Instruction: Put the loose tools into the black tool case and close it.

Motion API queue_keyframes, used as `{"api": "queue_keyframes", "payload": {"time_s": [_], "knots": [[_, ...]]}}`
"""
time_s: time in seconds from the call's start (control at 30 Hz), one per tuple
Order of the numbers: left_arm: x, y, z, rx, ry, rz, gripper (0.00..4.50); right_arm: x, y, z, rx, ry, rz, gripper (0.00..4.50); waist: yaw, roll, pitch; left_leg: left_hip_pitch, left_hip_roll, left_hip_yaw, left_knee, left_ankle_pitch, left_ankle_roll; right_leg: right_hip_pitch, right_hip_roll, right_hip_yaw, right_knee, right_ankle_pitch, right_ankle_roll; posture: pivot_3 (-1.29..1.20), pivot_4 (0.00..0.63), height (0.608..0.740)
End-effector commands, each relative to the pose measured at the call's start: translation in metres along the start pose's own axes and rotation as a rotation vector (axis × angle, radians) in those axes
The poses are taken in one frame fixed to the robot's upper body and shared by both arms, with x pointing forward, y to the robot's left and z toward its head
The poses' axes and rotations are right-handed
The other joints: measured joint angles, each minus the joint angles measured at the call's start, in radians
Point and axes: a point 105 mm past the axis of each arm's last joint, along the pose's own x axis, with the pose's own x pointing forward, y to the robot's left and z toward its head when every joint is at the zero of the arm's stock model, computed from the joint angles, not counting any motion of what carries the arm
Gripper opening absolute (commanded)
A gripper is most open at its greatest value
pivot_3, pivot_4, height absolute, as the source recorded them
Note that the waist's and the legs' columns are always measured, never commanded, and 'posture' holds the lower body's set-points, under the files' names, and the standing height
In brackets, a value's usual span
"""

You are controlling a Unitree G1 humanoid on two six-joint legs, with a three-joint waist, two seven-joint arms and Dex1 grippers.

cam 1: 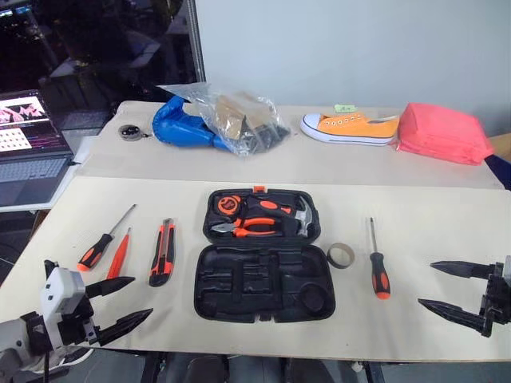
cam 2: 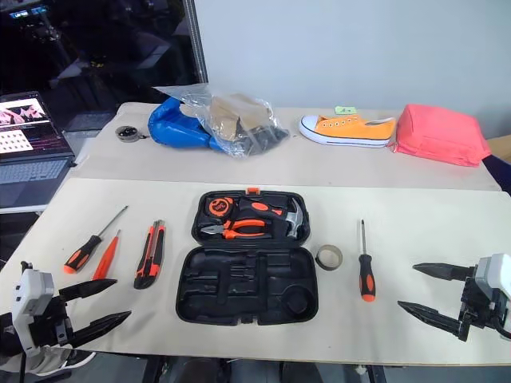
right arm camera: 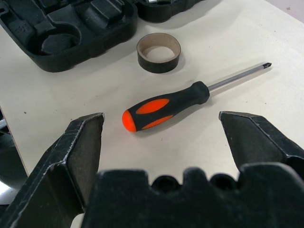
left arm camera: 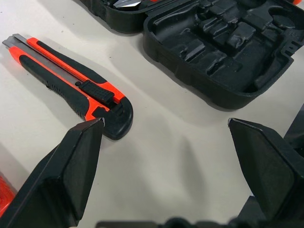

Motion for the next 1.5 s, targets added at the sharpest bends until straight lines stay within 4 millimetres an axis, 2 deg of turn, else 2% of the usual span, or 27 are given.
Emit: {"api": "queue_keyframes", "payload": {"time_s": [0.03, 0.13, 0.3, 0.47, 0.63, 0.8, 0.97, 1.2, 1.4, 1.5], "knots": [[-0.002, 0.005, 0.006, 0.007, -0.034, 0.072, 4.50, 0.007, -0.001, 0.019, -0.057, -0.088, 0.025, 4.48, -0.001, 0.000, 0.000, 0.000, 0.000, 0.000, 0.000, 0.000, 0.000, 0.000, 0.000, 0.000, 0.000, 0.000, 0.000, 0.00, 0.150, 0.740], [-0.005, 0.025, 0.021, -0.057, -0.119, 0.286, 4.50, 0.033, 0.010, 0.056, -0.082, -0.286, 0.113, 4.48, -0.011, -0.003, 0.001, 0.001, 0.001, -0.001, 0.000, 0.000, 0.000, 0.001, 0.000, 0.001, 0.001, 0.000, 0.001, 0.00, 0.150, 0.740], [-0.020, 0.062, 0.028, -0.207, -0.076, 0.527, 4.50, 0.060, 0.033, 0.092, -0.106, -0.425, 0.265, 4.48, -0.004, -0.005, 0.003, 0.008, 0.001, -0.003, 0.001, 0.000, 0.000, 0.003, 0.001, 0.000, 0.006, 0.000, 0.004, 0.00, 0.150, 0.740], [-0.042, 0.098, 0.040, -0.236, 0.034, 0.608, 4.50, 0.077, 0.051, 0.115, -0.140, -0.510, 0.365, 4.48, 0.003, -0.006, 0.003, 0.010, 0.001, -0.003, 0.001, 0.000, 0.000, 0.002, 0.002, -0.001, 0.006, -0.004, -0.003, 0.00, 0.150, 0.740], [-0.039, 0.122, 0.044, -0.218, 0.153, 0.580, 4.50, 0.085, 0.057, 0.126, -0.160, -0.555, 0.370, 4.48, 0.002, -0.007, 0.002, 0.009, 0.000, 0.000, 0.001, 0.000, 0.000, 0.003, 0.000, 0.000, 0.006, 0.002, -0.003, 0.00, 0.150, 0.740], [-0.025, 0.130, 0.043, -0.214, 0.231, 0.506, 4.50, 0.087, 0.058, 0.130, -0.157, -0.580, 0.346, 4.48, 0.002, -0.007, 0.002, 0.002, 0.001, 0.000, -0.001, 0.000, -0.002, -0.002, 0.001, -0.001, 0.005, 0.002, -0.003, 0.00, 0.150, 0.740], [-0.016, 0.136, 0.035, -0.239, 0.286, 0.478, 4.50, 0.084, 0.060, 0.148, -0.137, -0.635, 0.327, 4.48, -0.002, -0.007, 0.002, 0.000, 0.001, 0.000, -0.002, -0.002, -0.003, -0.004, 0.003, -0.001, 0.006, 0.001, -0.004, 0.00, 0.150, 0.740], [-0.017, 0.143, 0.030, -0.268, 0.335, 0.485, 4.50, 0.084, 0.066, 0.162, -0.136, -0.663, 0.346, 4.48, 0.001, -0.007, 0.002, 0.000, 0.001, -0.001, 0.000, -0.002, -0.003, -0.003, 0.003, -0.001, 0.007, 0.001, -0.004, 0.00, 0.150, 0.740], [-0.022, 0.150, 0.023, -0.249, 0.389, 0.495, 4.50, 0.088, 0.069, 0.162, -0.139, -0.653, 0.351, 4.48, 0.001, -0.007, 0.002, 0.000, 0.001, -0.001, 0.001, -0.002, -0.003, -0.002, 0.003, -0.001, 0.007, 0.001, -0.003, 0.00, 0.150, 0.740], [-0.023, 0.150, 0.016, -0.231, 0.427, 0.479, 3.74, 0.089, 0.069, 0.161, -0.139, -0.648, 0.351, 4.50, 0.000, -0.007, 0.002, 0.000, 0.001, -0.001, 0.000, -0.002, -0.003, -0.003, 0.003, -0.001, 0.007, 0.001, -0.003, 0.00, 0.150, 0.740]]}}
